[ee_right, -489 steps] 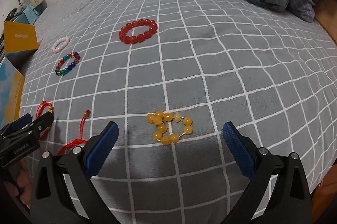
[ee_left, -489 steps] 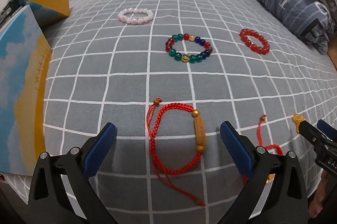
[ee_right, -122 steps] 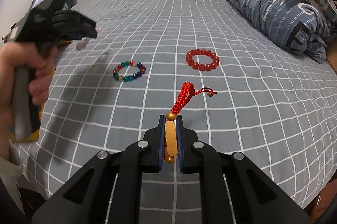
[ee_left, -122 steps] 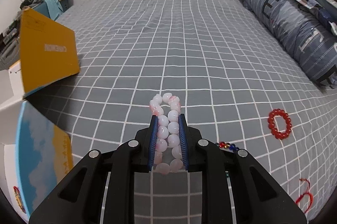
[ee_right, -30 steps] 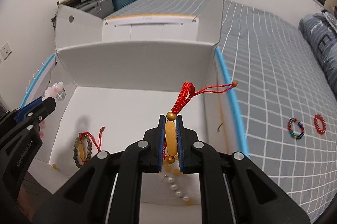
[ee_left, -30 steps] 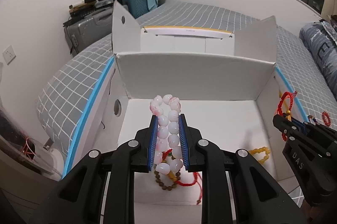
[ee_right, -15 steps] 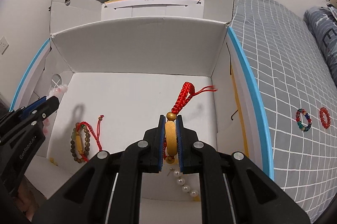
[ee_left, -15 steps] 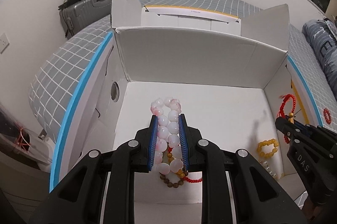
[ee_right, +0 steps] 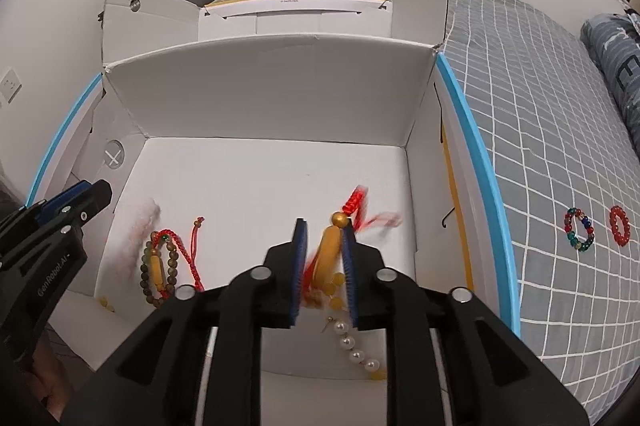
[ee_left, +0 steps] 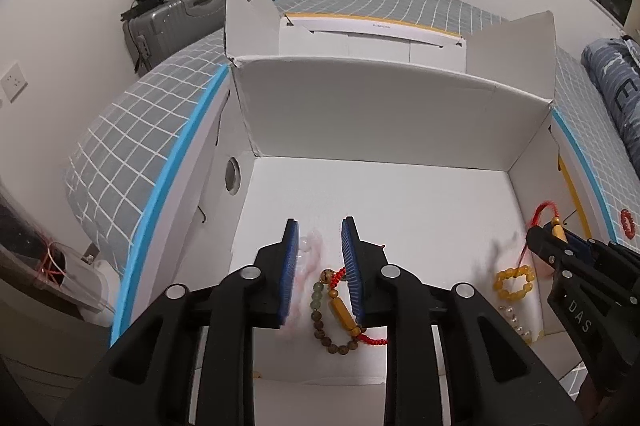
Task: Organize jewelry
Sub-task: 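Open both tools to drop the bracelets into the box, then move both tools back over the multicolour and red bead bracelets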
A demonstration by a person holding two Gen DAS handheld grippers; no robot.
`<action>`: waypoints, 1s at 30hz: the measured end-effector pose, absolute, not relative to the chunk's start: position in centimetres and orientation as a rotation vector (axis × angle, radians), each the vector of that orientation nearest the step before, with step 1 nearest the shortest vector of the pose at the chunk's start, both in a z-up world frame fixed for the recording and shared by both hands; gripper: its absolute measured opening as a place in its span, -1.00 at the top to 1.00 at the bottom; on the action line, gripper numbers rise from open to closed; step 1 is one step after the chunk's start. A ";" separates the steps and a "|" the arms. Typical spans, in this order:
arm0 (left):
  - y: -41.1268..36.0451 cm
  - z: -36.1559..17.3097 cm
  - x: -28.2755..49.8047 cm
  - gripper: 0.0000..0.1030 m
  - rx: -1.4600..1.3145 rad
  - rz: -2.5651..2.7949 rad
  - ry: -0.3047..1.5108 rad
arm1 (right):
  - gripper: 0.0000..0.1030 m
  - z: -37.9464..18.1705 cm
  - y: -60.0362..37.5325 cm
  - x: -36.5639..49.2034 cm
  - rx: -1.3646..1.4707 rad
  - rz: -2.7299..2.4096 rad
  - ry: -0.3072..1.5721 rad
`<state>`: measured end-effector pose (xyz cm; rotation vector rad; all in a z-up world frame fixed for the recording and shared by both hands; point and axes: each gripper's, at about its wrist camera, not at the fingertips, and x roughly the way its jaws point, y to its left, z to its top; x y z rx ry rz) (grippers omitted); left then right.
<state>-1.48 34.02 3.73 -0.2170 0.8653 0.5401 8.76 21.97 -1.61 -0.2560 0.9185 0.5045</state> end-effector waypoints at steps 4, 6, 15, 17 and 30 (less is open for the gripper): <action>34.1 4.2 -1.9 0.13 -0.227 0.553 0.852 | 0.25 -0.8 21.5 8.5 -0.241 0.515 0.899; 34.1 4.5 -2.1 -0.07 -0.230 0.555 0.841 | 0.16 -0.4 21.3 8.3 -0.238 0.521 0.888; 33.6 5.8 -2.2 -0.67 -0.233 0.551 0.796 | -0.59 1.6 19.7 7.5 -0.241 0.474 0.806; 33.2 5.9 -2.0 -0.73 -0.233 0.543 0.790 | -0.69 2.0 19.0 7.6 -0.236 0.456 0.787; 28.1 7.5 0.1 -0.89 -0.186 0.461 0.757 | -0.85 4.4 12.3 8.8 -0.192 0.365 0.746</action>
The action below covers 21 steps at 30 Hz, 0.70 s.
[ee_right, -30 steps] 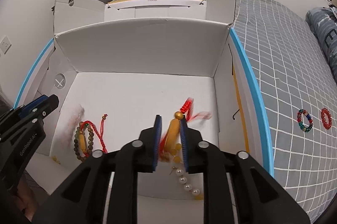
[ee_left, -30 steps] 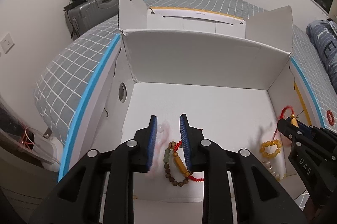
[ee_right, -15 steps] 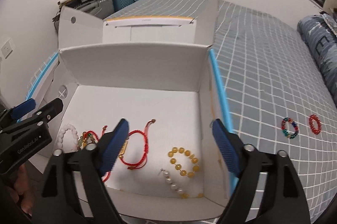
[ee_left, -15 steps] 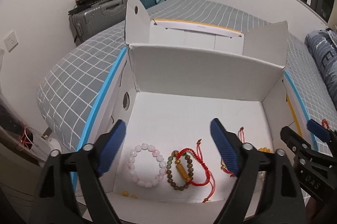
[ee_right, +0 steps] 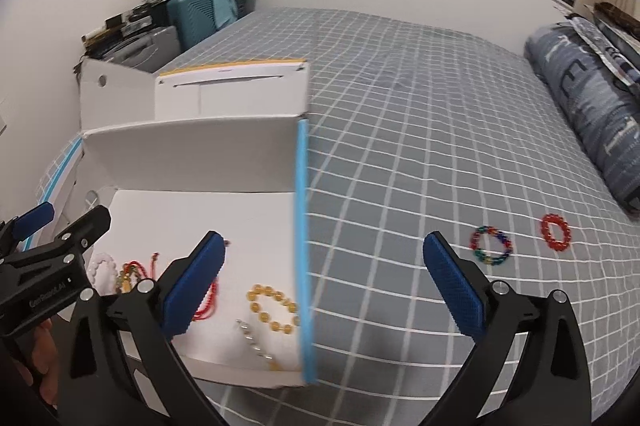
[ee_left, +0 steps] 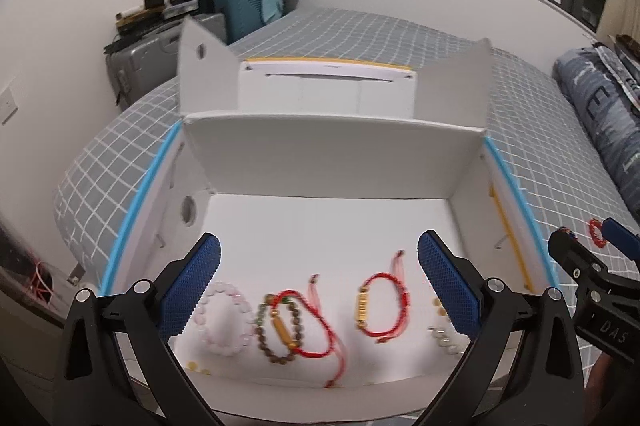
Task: Organize jewelry
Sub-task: 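Move both tools back over the multicolour and red bead bracelets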
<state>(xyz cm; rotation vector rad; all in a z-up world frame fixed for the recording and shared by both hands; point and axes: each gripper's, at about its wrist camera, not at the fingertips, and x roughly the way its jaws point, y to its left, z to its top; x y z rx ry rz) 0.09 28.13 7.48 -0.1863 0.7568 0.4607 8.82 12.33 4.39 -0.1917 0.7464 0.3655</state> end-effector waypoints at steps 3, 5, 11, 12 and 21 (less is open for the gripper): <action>25.9 7.9 1.0 -0.89 -0.168 0.423 0.754 | -0.85 5.3 10.0 9.4 -0.175 0.334 0.740; 23.8 8.1 1.8 -0.89 -0.149 0.386 0.758 | -0.85 6.0 8.2 10.0 -0.155 0.308 0.736; 17.2 9.6 5.8 -0.89 -0.098 0.284 0.767 | -0.85 7.2 0.6 13.3 -0.061 0.219 0.753; 16.4 9.7 6.4 -0.89 -0.091 0.275 0.767 | -0.85 7.3 -0.7 14.0 -0.050 0.198 0.759; 5.5 7.4 13.8 -0.89 0.000 0.121 0.839 | -0.85 5.6 -11.2 20.4 -0.028 0.066 0.820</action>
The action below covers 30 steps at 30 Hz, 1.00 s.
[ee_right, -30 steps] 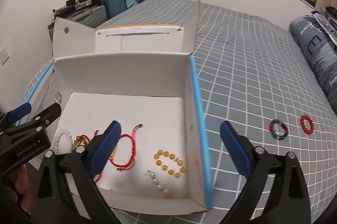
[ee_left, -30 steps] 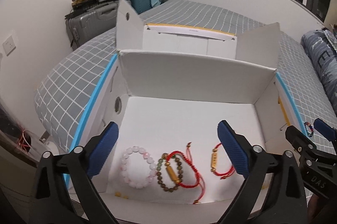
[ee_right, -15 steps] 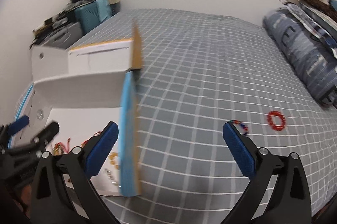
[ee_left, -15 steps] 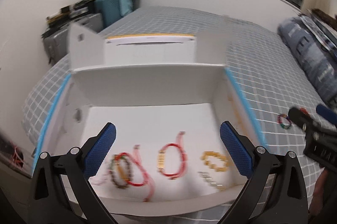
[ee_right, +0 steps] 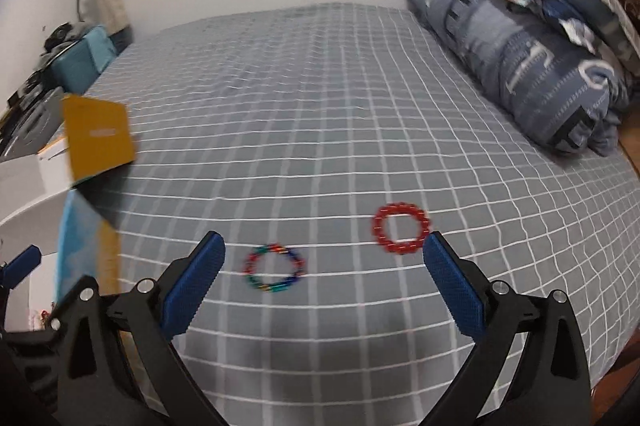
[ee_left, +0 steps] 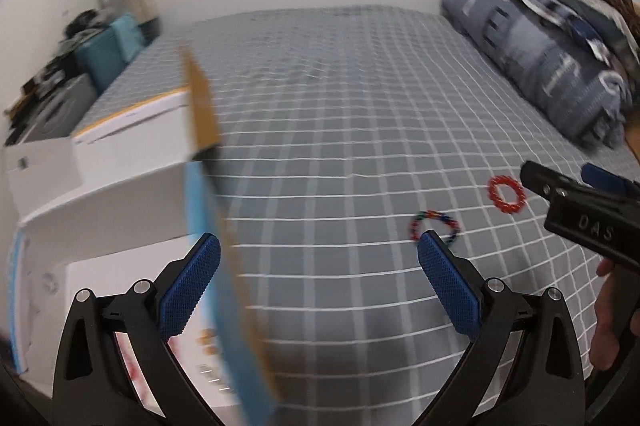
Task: Organize jewelry
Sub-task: 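Move both tools back over the multicolour and red bead bracelets, then grasp the multicolour bead bracelet with the left tool while the right tool grasps the red bead bracelet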
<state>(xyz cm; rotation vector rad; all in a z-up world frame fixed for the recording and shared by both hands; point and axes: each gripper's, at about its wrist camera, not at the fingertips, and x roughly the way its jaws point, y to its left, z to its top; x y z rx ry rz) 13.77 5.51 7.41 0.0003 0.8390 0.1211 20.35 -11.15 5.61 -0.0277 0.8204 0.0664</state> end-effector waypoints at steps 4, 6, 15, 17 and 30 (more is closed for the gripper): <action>2.5 5.4 16.6 -0.89 0.002 0.081 0.884 | -0.85 4.0 -14.3 23.2 -0.013 0.043 0.855; 1.2 4.2 18.3 -0.89 0.005 0.072 0.910 | -0.85 3.1 -15.8 24.5 -0.013 0.031 0.871; -2.2 -1.4 23.5 -0.89 0.001 0.042 0.997 | -0.61 -1.7 -18.9 29.4 -0.023 0.035 0.966; -2.5 -2.9 24.4 -0.89 -0.012 0.042 1.022 | -0.50 -2.6 -19.1 30.1 -0.033 0.026 0.980; -1.4 -7.3 25.7 -0.72 -0.023 0.078 1.072 | -0.01 -8.1 -21.6 32.1 0.006 -0.009 1.079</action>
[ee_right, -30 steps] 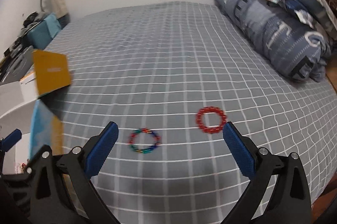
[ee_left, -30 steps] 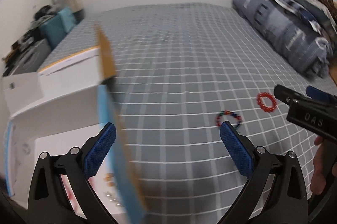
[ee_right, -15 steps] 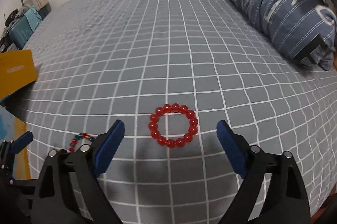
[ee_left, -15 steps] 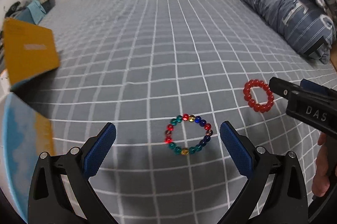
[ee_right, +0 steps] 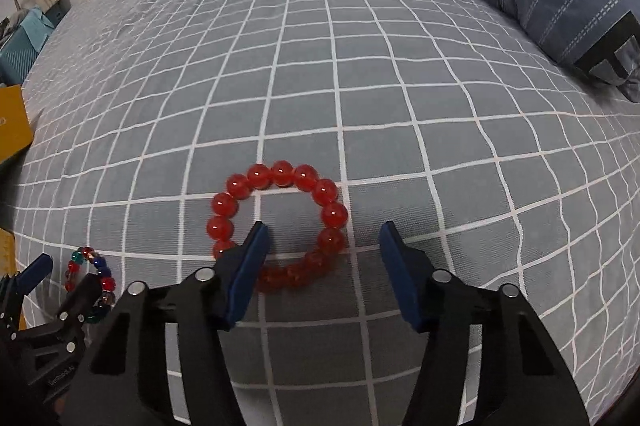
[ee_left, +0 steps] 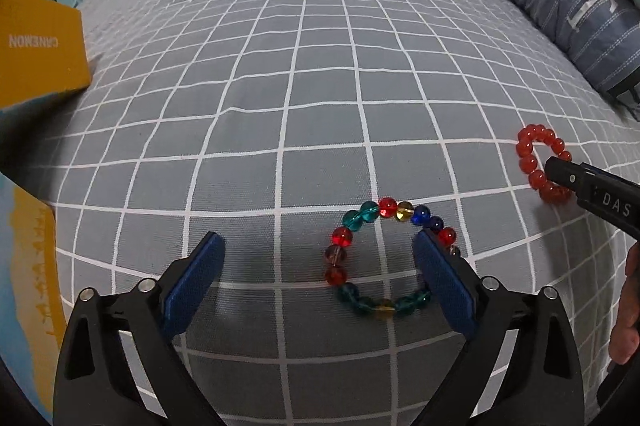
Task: Organize jewelry
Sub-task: 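Grasp the multicolour bead bracelet with the left tool while the right tool grasps the red bead bracelet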
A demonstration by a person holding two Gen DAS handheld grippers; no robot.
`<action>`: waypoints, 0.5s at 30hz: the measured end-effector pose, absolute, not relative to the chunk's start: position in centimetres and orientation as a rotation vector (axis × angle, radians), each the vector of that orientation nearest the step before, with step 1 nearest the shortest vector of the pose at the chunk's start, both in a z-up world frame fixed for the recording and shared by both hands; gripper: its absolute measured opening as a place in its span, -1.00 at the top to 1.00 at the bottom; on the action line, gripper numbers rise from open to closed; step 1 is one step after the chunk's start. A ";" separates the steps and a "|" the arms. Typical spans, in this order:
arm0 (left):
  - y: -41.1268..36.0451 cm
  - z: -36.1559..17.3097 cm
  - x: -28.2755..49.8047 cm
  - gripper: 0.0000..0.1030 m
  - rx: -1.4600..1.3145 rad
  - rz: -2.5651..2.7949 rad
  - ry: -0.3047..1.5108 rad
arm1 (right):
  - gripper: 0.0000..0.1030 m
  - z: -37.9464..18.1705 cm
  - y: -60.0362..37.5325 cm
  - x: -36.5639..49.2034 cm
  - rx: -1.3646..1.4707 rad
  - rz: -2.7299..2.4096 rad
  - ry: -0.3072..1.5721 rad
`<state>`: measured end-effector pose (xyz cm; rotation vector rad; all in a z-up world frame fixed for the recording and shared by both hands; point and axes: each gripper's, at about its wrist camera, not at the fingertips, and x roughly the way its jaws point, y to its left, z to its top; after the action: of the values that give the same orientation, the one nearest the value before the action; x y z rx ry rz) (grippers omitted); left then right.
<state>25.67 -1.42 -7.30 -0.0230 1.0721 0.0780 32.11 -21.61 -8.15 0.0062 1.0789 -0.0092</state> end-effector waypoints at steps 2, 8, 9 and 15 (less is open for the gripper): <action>-1.6 -7.2 25.5 -0.55 -0.024 0.074 1.067 | 0.10 -8.2 -21.7 32.1 0.007 -0.012 1.079; -1.7 -7.1 25.4 0.07 -0.009 0.058 1.072 | 0.43 -8.0 -21.5 31.9 0.017 -0.008 1.087; -1.7 -7.0 25.4 0.18 -0.007 0.054 1.074 | 0.44 -8.0 -21.4 31.9 0.019 -0.008 1.089; -1.9 -6.7 24.9 0.82 0.013 0.025 1.072 | 0.66 -8.1 -21.6 31.9 0.056 -0.019 1.097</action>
<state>24.90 -1.86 -6.71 0.0132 1.0719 0.0249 31.87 -21.60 -8.05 0.0559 1.0971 -0.0193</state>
